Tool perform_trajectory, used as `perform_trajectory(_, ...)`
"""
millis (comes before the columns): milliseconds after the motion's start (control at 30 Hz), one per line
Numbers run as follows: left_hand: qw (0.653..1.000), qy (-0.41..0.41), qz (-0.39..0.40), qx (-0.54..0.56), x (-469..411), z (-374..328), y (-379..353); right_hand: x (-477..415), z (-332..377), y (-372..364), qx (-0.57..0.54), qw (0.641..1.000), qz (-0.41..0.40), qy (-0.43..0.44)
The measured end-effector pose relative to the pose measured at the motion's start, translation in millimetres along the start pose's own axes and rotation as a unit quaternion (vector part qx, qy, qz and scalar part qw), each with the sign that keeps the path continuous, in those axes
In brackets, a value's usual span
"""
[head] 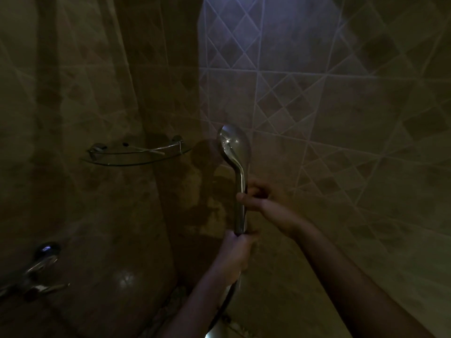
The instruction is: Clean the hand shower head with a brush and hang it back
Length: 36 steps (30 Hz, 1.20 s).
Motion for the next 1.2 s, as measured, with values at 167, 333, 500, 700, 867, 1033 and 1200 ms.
perform_trajectory(167,1.0,-0.003,-0.014,-0.001,-2.0,0.9,2.1,1.1,0.2,-2.0,0.05,0.997,-0.056,0.023)
perform_trajectory(333,1.0,0.001,-0.004,-0.006,-4.2,5.4,4.7,3.1,-3.6,4.4,0.02,1.0,-0.02,-0.001)
perform_trajectory(500,1.0,0.009,-0.013,-0.004,-5.0,7.6,4.1,-1.2,-8.1,0.9,-0.038,0.999,0.028,-0.022)
perform_trajectory(700,1.0,0.009,-0.019,-0.003,-2.6,0.7,2.4,-0.5,-4.6,2.6,-0.004,1.0,-0.015,-0.001)
perform_trajectory(867,1.0,0.009,-0.021,-0.005,-0.9,0.2,4.5,-0.8,-5.6,-1.3,-0.095,0.995,0.023,0.001)
perform_trajectory(1033,1.0,0.008,-0.027,-0.007,0.9,-1.8,5.5,-1.6,-6.7,1.2,-0.051,0.999,-0.005,0.0)
perform_trajectory(1200,1.0,0.003,-0.018,-0.006,-1.3,-0.1,5.7,-0.2,-1.3,-0.9,0.028,0.998,-0.038,0.035)
Point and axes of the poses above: each hand's wrist, its own x-axis away from the middle knuckle, its own y-axis out of the back of the hand, z = x × y, the point moved 3 cm from there along -x, towards the middle knuckle, and after that the axes turned 11 degrees about z, right-handed, at the moved point
